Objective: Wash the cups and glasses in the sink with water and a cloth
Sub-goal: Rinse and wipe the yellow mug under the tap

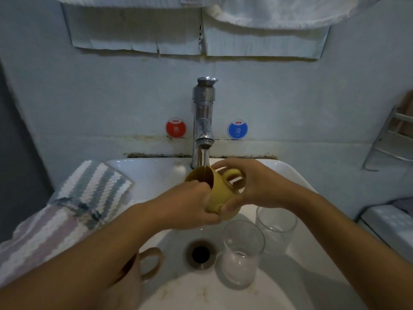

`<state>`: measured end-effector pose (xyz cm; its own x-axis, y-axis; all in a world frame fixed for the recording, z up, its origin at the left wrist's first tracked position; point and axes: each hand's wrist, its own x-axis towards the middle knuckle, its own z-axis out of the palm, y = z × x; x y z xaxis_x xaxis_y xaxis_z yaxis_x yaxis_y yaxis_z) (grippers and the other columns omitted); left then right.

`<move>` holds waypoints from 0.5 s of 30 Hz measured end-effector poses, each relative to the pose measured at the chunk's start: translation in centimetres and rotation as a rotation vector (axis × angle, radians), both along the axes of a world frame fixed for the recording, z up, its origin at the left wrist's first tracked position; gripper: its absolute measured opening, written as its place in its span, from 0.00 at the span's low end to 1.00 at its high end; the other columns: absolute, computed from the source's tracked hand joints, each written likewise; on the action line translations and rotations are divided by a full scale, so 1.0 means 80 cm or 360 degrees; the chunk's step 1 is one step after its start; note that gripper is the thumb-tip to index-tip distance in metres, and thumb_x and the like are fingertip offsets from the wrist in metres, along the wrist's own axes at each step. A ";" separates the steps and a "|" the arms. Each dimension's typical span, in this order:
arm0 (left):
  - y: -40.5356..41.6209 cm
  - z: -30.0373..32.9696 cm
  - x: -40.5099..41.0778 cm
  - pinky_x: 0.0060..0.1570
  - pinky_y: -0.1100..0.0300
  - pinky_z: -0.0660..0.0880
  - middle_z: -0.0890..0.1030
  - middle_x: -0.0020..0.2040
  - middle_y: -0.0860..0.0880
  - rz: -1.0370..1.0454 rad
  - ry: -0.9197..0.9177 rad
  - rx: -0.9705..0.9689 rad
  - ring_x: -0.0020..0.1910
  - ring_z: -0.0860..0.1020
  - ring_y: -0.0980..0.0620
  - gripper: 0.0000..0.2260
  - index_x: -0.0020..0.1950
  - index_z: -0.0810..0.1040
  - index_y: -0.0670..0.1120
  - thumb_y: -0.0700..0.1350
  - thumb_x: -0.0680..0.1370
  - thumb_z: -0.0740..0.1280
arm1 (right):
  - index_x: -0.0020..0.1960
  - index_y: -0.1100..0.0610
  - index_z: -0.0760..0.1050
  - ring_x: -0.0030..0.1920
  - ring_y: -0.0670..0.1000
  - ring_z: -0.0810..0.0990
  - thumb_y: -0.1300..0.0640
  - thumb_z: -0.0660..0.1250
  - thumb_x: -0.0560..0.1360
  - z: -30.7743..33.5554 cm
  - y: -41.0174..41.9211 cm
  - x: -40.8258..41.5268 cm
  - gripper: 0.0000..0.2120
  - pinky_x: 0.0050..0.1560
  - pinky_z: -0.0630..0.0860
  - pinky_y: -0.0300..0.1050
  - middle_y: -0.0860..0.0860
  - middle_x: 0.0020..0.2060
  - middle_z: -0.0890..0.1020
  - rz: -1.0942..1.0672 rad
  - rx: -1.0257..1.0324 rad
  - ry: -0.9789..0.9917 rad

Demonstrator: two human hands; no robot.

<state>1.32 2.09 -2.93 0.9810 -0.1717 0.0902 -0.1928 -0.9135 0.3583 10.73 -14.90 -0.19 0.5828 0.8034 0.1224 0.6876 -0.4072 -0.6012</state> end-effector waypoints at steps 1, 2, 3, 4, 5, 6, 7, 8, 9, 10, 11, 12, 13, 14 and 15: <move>0.001 0.001 0.000 0.43 0.56 0.82 0.80 0.48 0.51 0.0020 0.0004 -0.0162 0.43 0.80 0.55 0.20 0.60 0.75 0.46 0.55 0.74 0.72 | 0.67 0.44 0.71 0.58 0.48 0.78 0.53 0.82 0.62 0.002 -0.001 0.001 0.37 0.55 0.81 0.44 0.42 0.59 0.78 -0.0023 0.0030 0.0076; 0.000 0.002 -0.001 0.44 0.53 0.82 0.80 0.49 0.49 0.0039 -0.0013 -0.0312 0.45 0.80 0.53 0.20 0.60 0.75 0.46 0.54 0.74 0.73 | 0.67 0.45 0.71 0.57 0.48 0.78 0.53 0.81 0.64 0.004 -0.003 0.002 0.35 0.54 0.81 0.43 0.43 0.59 0.78 -0.0045 0.0065 0.0160; -0.002 0.005 -0.003 0.44 0.52 0.82 0.80 0.49 0.49 0.0052 -0.0042 -0.0444 0.45 0.81 0.52 0.18 0.59 0.76 0.46 0.52 0.73 0.74 | 0.67 0.45 0.71 0.57 0.48 0.79 0.52 0.80 0.66 0.005 -0.003 0.004 0.33 0.53 0.81 0.41 0.44 0.59 0.79 -0.0077 0.0098 0.0254; -0.005 0.007 -0.002 0.44 0.52 0.82 0.80 0.48 0.49 0.0063 -0.0074 -0.0550 0.45 0.81 0.52 0.16 0.56 0.77 0.47 0.50 0.73 0.75 | 0.67 0.45 0.71 0.57 0.49 0.80 0.50 0.78 0.67 0.004 -0.003 0.005 0.31 0.53 0.80 0.41 0.45 0.59 0.79 -0.0110 0.0141 0.0360; -0.008 0.008 -0.001 0.45 0.52 0.82 0.81 0.47 0.49 0.0068 -0.0103 -0.0628 0.44 0.81 0.52 0.12 0.53 0.77 0.49 0.49 0.73 0.75 | 0.67 0.45 0.71 0.57 0.50 0.80 0.47 0.76 0.68 0.001 -0.003 0.007 0.30 0.55 0.80 0.44 0.45 0.60 0.80 -0.0137 0.0195 0.0469; -0.010 0.008 0.000 0.45 0.53 0.82 0.81 0.46 0.50 0.0073 -0.0125 -0.0672 0.43 0.81 0.53 0.10 0.51 0.77 0.52 0.48 0.73 0.75 | 0.67 0.45 0.71 0.58 0.52 0.81 0.44 0.75 0.68 -0.001 -0.003 0.008 0.29 0.58 0.80 0.49 0.46 0.60 0.80 -0.0153 0.0251 0.0574; -0.013 0.007 0.001 0.45 0.53 0.82 0.81 0.45 0.51 0.0069 -0.0138 -0.0711 0.43 0.81 0.53 0.10 0.50 0.76 0.53 0.48 0.73 0.75 | 0.68 0.45 0.71 0.58 0.53 0.81 0.41 0.72 0.68 -0.003 -0.003 0.009 0.30 0.59 0.80 0.53 0.47 0.60 0.80 -0.0150 0.0297 0.0671; -0.016 0.007 0.002 0.44 0.52 0.82 0.81 0.46 0.51 0.0068 -0.0148 -0.0757 0.44 0.81 0.53 0.11 0.51 0.77 0.53 0.49 0.72 0.75 | 0.68 0.45 0.71 0.59 0.54 0.81 0.38 0.70 0.69 -0.005 -0.003 0.008 0.30 0.60 0.79 0.56 0.48 0.61 0.80 -0.0132 0.0330 0.0758; -0.017 0.005 0.003 0.45 0.51 0.82 0.81 0.47 0.51 0.0077 -0.0147 -0.0802 0.45 0.81 0.52 0.14 0.54 0.77 0.52 0.51 0.72 0.75 | 0.68 0.44 0.71 0.59 0.54 0.81 0.36 0.66 0.70 -0.007 -0.001 0.006 0.29 0.60 0.79 0.57 0.48 0.61 0.80 -0.0118 0.0359 0.0824; -0.018 0.002 0.005 0.47 0.49 0.82 0.80 0.50 0.51 0.0117 -0.0131 -0.0818 0.47 0.81 0.51 0.19 0.59 0.75 0.50 0.52 0.72 0.75 | 0.66 0.44 0.73 0.59 0.54 0.81 0.34 0.63 0.72 -0.008 0.001 0.003 0.27 0.60 0.79 0.56 0.48 0.60 0.80 -0.0136 0.0381 0.0845; -0.018 0.001 0.006 0.51 0.49 0.81 0.79 0.54 0.51 0.0183 -0.0106 -0.0799 0.51 0.80 0.51 0.24 0.63 0.73 0.48 0.53 0.72 0.75 | 0.64 0.45 0.74 0.58 0.53 0.81 0.34 0.59 0.74 -0.010 0.004 0.000 0.24 0.60 0.79 0.56 0.47 0.59 0.80 -0.0195 0.0395 0.0814; -0.019 -0.001 0.007 0.54 0.50 0.80 0.76 0.57 0.51 0.0255 -0.0076 -0.0760 0.54 0.78 0.50 0.28 0.66 0.69 0.48 0.54 0.71 0.75 | 0.62 0.46 0.76 0.57 0.53 0.81 0.36 0.55 0.78 -0.012 0.008 -0.002 0.21 0.60 0.79 0.55 0.48 0.57 0.81 -0.0279 0.0407 0.0744; -0.019 -0.003 0.008 0.55 0.51 0.79 0.75 0.58 0.51 0.0284 -0.0048 -0.0746 0.55 0.77 0.50 0.30 0.68 0.67 0.48 0.56 0.71 0.75 | 0.59 0.48 0.76 0.55 0.52 0.80 0.38 0.52 0.81 -0.016 0.011 -0.004 0.20 0.60 0.79 0.53 0.48 0.55 0.81 -0.0356 0.0426 0.0679; -0.020 -0.003 0.009 0.56 0.50 0.79 0.76 0.58 0.50 0.0265 -0.0022 -0.0770 0.56 0.77 0.49 0.32 0.68 0.68 0.48 0.57 0.69 0.75 | 0.57 0.50 0.77 0.53 0.52 0.81 0.40 0.51 0.82 -0.018 0.015 -0.006 0.20 0.59 0.79 0.52 0.49 0.52 0.81 -0.0402 0.0456 0.0641; -0.021 -0.001 0.008 0.56 0.48 0.79 0.77 0.58 0.49 0.0232 0.0007 -0.0794 0.55 0.78 0.48 0.34 0.67 0.69 0.48 0.60 0.67 0.75 | 0.55 0.51 0.76 0.52 0.52 0.81 0.41 0.50 0.83 -0.021 0.017 -0.007 0.21 0.59 0.79 0.52 0.50 0.50 0.81 -0.0423 0.0491 0.0631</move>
<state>1.93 0.42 -3.03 0.9921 0.0298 0.1221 -0.0737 -0.6487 0.7575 10.15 -13.51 -1.86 0.8091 0.5847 0.0589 0.2832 -0.3001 -0.9109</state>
